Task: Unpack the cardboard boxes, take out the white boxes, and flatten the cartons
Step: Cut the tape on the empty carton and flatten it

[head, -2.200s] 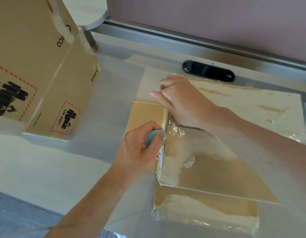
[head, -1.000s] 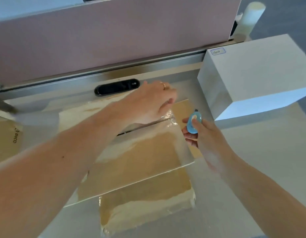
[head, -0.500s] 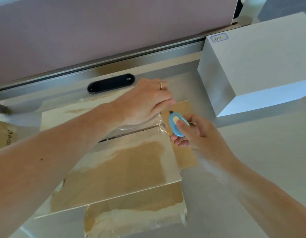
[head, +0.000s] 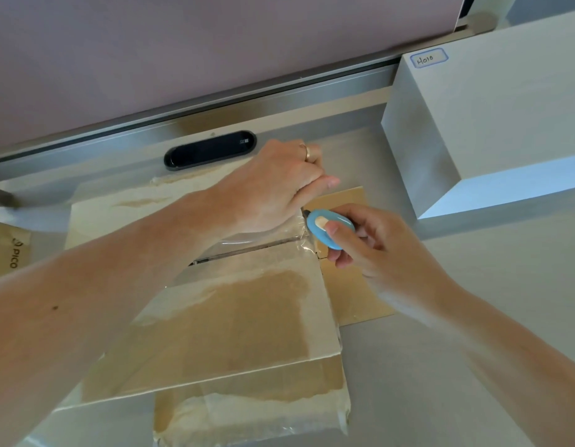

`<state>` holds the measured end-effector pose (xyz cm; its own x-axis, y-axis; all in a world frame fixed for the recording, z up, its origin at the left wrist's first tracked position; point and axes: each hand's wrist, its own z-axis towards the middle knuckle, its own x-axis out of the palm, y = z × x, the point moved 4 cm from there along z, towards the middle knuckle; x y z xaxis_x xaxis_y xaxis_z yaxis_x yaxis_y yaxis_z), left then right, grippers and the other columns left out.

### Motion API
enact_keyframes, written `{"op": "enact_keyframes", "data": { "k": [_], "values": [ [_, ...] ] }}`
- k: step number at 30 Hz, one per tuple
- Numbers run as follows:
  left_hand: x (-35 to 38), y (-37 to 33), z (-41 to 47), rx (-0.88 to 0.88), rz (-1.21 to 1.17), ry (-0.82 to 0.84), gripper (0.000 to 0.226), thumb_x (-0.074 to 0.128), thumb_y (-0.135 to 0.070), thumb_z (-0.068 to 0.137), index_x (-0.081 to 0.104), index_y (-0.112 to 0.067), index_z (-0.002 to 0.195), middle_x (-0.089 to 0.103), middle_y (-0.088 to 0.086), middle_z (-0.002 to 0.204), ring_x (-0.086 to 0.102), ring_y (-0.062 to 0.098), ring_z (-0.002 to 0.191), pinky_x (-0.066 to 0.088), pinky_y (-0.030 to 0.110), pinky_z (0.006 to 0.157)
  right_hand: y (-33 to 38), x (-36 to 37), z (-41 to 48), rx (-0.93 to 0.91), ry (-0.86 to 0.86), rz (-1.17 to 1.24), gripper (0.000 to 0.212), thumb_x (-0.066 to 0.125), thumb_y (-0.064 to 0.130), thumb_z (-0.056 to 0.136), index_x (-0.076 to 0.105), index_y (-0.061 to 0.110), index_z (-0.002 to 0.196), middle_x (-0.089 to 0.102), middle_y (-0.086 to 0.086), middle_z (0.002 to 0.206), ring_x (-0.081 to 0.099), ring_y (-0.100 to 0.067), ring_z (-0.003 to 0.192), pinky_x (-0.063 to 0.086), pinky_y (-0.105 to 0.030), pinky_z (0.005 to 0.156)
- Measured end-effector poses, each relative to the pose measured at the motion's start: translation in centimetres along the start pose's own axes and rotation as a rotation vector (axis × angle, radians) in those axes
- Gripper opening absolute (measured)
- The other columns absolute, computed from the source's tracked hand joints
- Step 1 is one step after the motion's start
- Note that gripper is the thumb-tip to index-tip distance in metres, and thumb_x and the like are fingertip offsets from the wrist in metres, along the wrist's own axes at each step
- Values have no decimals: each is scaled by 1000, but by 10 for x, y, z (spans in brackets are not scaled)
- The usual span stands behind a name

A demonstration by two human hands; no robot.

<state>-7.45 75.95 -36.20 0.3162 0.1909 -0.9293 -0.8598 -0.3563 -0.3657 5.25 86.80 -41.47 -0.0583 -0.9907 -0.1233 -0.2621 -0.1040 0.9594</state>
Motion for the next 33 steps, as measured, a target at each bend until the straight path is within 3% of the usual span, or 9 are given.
{"op": "enact_keyframes", "data": {
  "k": [9,15,19,22,26,33],
  "values": [
    [0,-5,-2,9,25,7,45,48,-31,109,73,-6,81,52,-4,85,54,20,79,48,46,74,10,-19,10,-63,201,-306,16,57,36,104,71,29,99,67,15,74,66,-6,68,48,-15,65],
    [1,-5,-3,6,14,-25,46,49,-32,109,74,-5,81,51,-5,86,55,23,78,47,44,72,9,-22,12,-55,273,-284,15,57,36,103,70,32,97,67,12,71,63,-3,64,47,-14,64],
    [2,-3,-3,5,10,-42,47,48,-33,109,72,-5,79,49,-7,84,54,21,75,46,43,71,9,-18,12,-61,246,-279,16,57,36,104,71,29,100,64,20,70,62,-1,63,46,-10,65],
    [2,-3,-3,7,7,-53,48,48,-33,109,72,-4,79,48,-6,84,52,20,73,44,39,69,12,-17,14,-74,214,-347,21,56,40,103,71,26,102,66,13,75,65,-6,67,47,-16,66],
    [4,-7,-4,11,26,-51,45,50,-30,109,71,-6,77,54,-1,84,53,23,74,42,39,71,11,-20,8,-67,223,-412,24,54,45,102,70,27,98,68,1,78,67,-14,71,55,-36,73],
    [4,-7,-4,-18,51,-53,45,50,-34,109,74,-8,81,50,-7,86,52,18,79,38,34,74,5,-19,-7,-49,200,-391,26,53,50,103,70,30,101,68,2,83,69,-14,75,57,-38,74]
  ]
}}
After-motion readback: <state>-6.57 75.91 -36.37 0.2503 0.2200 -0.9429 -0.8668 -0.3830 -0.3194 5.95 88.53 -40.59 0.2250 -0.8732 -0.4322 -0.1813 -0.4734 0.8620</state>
